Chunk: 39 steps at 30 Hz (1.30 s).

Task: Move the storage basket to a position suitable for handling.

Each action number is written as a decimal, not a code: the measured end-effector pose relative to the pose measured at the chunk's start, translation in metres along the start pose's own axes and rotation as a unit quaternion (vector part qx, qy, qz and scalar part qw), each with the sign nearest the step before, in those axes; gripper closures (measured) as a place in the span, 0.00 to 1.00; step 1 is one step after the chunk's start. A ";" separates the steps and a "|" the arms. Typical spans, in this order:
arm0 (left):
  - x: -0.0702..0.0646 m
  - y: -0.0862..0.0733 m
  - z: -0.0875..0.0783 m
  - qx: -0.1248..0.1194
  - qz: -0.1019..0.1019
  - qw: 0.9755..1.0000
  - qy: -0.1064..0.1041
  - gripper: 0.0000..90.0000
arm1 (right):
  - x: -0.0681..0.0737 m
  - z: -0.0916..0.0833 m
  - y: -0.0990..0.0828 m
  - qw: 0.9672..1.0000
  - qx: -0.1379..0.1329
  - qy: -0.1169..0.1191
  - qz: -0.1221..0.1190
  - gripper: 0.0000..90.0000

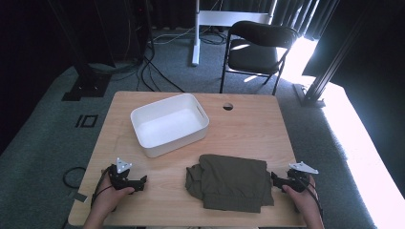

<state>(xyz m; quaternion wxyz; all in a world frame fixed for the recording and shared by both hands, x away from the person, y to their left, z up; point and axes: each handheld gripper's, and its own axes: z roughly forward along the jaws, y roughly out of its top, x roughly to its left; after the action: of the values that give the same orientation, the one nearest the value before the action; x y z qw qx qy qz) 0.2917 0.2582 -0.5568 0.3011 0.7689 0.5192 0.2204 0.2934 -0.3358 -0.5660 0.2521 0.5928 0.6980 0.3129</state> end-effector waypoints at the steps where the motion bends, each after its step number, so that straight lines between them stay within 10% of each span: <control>1: 0.000 0.000 0.000 0.000 0.004 1.000 -0.003 0.01 | 0.000 0.000 0.000 1.000 0.000 0.000 0.000 0.13; 39: 0.011 0.016 0.001 -0.008 -0.003 1.000 -0.018 0.01 | 0.017 0.033 0.075 0.998 -0.040 0.044 -0.022 0.14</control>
<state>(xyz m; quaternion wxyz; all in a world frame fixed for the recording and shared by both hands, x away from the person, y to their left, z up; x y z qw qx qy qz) 0.3073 0.2641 -0.5461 0.3168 0.7690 0.5141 0.2097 0.3643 -0.3069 -0.5330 0.2513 0.5520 0.7084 0.3610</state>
